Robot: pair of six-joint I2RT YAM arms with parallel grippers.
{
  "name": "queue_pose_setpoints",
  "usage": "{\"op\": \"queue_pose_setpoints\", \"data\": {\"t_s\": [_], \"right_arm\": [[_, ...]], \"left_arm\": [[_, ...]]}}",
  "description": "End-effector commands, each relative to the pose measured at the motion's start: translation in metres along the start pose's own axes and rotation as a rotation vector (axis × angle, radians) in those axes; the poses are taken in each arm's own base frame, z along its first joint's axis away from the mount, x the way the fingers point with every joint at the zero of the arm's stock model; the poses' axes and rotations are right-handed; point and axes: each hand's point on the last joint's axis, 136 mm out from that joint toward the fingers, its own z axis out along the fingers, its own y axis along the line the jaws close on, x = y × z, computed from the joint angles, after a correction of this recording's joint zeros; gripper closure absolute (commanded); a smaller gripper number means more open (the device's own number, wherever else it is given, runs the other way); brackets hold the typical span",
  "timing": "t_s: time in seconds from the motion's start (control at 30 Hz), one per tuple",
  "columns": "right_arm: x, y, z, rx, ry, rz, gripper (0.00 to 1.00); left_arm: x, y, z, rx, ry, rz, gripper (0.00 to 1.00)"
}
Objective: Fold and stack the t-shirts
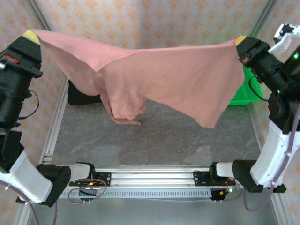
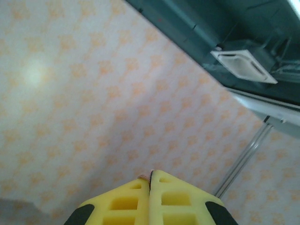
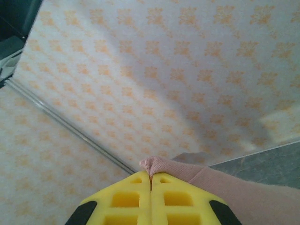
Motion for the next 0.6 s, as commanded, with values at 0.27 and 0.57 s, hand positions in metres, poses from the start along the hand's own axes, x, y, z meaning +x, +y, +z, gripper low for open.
{"op": "queue_pose_setpoints", "data": {"t_s": [0.27, 0.57], "right_arm": [[0.032, -0.051, 0.019, 0.140, 0.109, 0.019, 1.00], [0.087, -0.187, 0.149, 0.305, 0.271, 0.048, 1.00]], "left_arm": [[0.035, 0.036, 0.064, -0.087, 0.091, 0.082, 1.00], [0.165, 0.171, 0.177, -0.369, 0.378, 0.283, 1.00]]}}
